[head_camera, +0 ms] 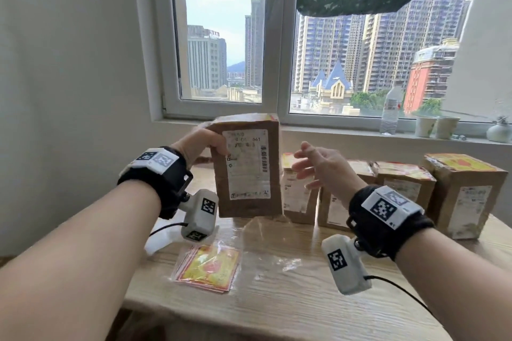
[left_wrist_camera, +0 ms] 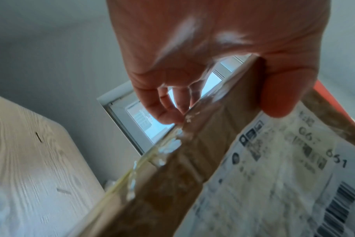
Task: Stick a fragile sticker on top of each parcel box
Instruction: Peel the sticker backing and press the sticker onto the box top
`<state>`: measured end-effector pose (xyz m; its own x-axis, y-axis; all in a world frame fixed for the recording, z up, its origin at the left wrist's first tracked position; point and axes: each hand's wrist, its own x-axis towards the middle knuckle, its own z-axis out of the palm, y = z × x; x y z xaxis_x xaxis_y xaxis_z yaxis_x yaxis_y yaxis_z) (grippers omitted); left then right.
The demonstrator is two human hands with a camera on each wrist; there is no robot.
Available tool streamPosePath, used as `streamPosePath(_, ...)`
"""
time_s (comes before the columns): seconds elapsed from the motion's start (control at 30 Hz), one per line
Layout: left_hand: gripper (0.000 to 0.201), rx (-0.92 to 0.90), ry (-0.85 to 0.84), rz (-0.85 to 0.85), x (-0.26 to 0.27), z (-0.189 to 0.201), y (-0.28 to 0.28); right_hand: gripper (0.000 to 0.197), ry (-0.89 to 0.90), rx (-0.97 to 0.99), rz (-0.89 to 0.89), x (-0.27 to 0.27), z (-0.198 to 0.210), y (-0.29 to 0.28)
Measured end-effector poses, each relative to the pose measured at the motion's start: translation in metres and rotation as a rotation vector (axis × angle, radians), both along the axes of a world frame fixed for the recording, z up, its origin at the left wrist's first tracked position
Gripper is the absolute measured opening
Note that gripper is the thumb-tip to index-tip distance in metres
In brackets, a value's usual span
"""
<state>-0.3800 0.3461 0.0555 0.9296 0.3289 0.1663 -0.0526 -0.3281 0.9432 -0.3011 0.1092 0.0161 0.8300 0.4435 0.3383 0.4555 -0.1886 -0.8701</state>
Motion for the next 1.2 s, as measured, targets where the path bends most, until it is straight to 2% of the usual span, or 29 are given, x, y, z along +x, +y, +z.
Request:
streamPosePath(0.1,0.073,0.036,0.015,0.059,-0.004,0.011,0.039,0.038,0.005,-0.047,0.028,0.007,-0.011,0.022)
streamPosePath(0.23,0.071,0.049,0.033,0.167,0.003,0.019,0.089,0.037,0.017,-0.108,0.032,0.023,-0.028,0.044)
streamPosePath(0.4,0.075,0.006,0.024,0.305,0.047,-0.014,0.140,0.029,0.046,-0.210,0.048,0.046,-0.051,0.065)
streamPosePath(0.57,0.098,-0.035,0.153,0.251,0.092,-0.059,0.163,0.029,0.090,-0.267,0.036,0.073,-0.078,0.073)
streamPosePath(0.8,0.092,-0.056,0.269,0.190,0.136,-0.104,0.172,0.026,0.170,-0.285,0.008,0.100,-0.104,0.074)
streamPosePath(0.87,0.099,-0.061,0.316,0.155,0.141,-0.112,0.176,0.027,0.183,-0.288,0.004,0.103,-0.109,0.076)
streamPosePath(1.0,0.092,-0.089,0.306,0.124,0.146,-0.118,0.183,0.028,0.202,-0.290,0.000,0.107,-0.114,0.079)
streamPosePath(1.2,0.105,-0.005,0.310,0.161,0.145,-0.126,0.196,0.028,0.211,-0.281,0.001,0.103,-0.110,0.077)
